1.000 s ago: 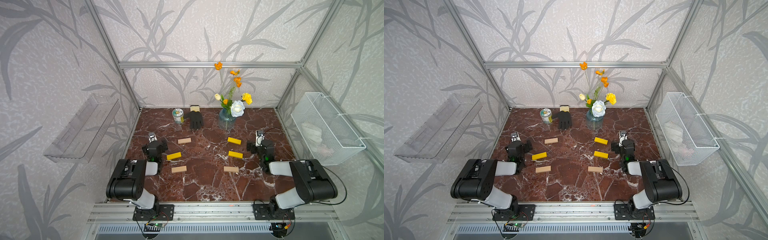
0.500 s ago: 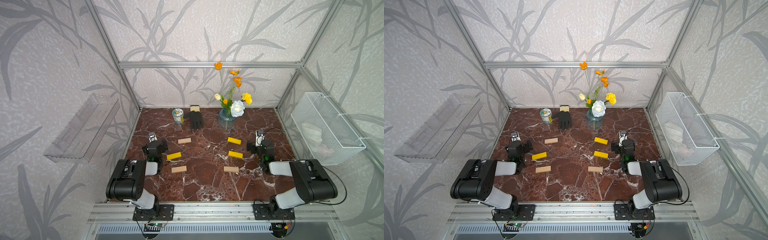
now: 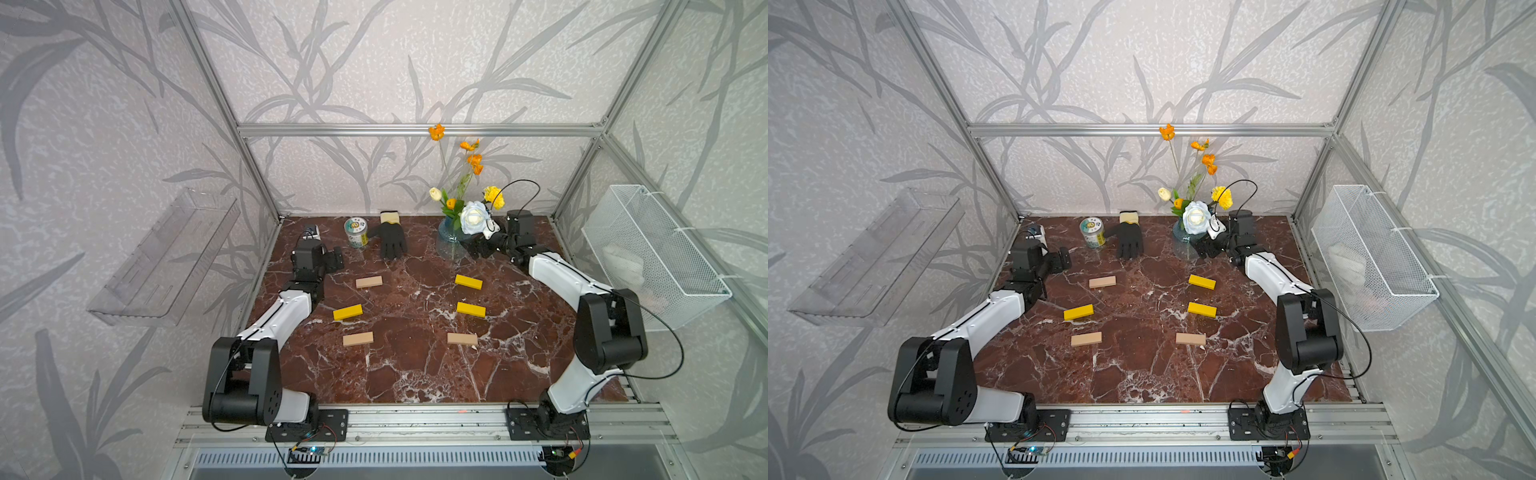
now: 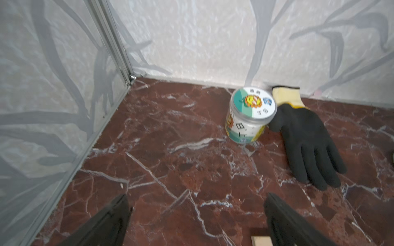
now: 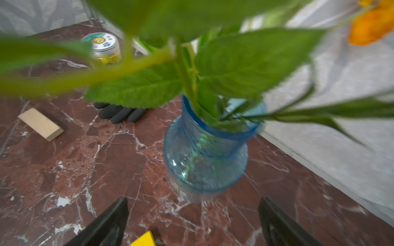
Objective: Assemble the number 6 with building blocks
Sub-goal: Move the building block to the center of the board.
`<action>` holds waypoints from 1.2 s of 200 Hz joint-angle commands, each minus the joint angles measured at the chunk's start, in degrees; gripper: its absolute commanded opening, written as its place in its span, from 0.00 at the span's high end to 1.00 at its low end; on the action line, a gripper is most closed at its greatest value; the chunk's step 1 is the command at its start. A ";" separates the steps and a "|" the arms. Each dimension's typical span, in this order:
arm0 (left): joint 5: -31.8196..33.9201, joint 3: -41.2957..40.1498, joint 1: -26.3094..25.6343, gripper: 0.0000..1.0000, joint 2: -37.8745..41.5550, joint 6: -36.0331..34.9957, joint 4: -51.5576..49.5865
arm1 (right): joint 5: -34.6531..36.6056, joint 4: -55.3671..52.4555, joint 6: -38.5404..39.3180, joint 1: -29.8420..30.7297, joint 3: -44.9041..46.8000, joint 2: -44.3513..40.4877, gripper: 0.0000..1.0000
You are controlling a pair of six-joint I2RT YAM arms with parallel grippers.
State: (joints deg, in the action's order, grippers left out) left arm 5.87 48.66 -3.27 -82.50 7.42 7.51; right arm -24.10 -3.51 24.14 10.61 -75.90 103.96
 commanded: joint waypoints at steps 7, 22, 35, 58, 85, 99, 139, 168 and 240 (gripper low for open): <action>-4.02 2.95 -0.80 0.00 -0.90 0.85 -8.22 | -3.23 -19.78 10.22 2.53 -2.00 6.12 0.06; -4.03 2.91 -0.79 0.00 -0.91 1.28 -8.19 | -2.49 -21.40 11.51 2.74 -1.80 6.92 0.06; -4.04 2.76 -0.86 0.00 -1.17 1.48 -8.12 | -0.99 -22.34 12.41 2.78 -1.75 7.76 0.07; -4.41 3.05 -0.85 0.00 -1.52 1.64 -8.56 | 2.35 -23.90 13.50 2.75 -2.64 9.25 0.07; -4.42 3.25 -0.86 0.00 -2.11 1.41 -8.73 | 5.27 -24.47 13.71 2.74 -2.80 10.85 0.08; -4.63 3.57 -0.91 0.00 -2.56 1.29 -9.02 | 5.69 -27.08 13.65 2.75 -4.64 12.02 0.09; -4.55 4.90 -0.89 0.00 -3.88 1.13 -9.25 | 9.30 -31.22 14.69 2.74 -7.22 14.11 0.09; -4.15 6.22 -0.89 0.00 -4.99 0.57 -9.83 | 14.95 -32.47 15.92 2.75 -8.26 16.25 0.13; -3.94 8.85 -0.86 0.01 -7.97 0.81 -10.44 | 16.26 -33.57 16.73 5.75 -10.76 18.52 0.88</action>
State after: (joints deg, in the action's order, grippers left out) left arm 1.58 55.44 -4.03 -89.80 8.54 -2.13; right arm -8.97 -35.57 40.49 14.17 -86.80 120.92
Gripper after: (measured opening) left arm 0.993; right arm 0.261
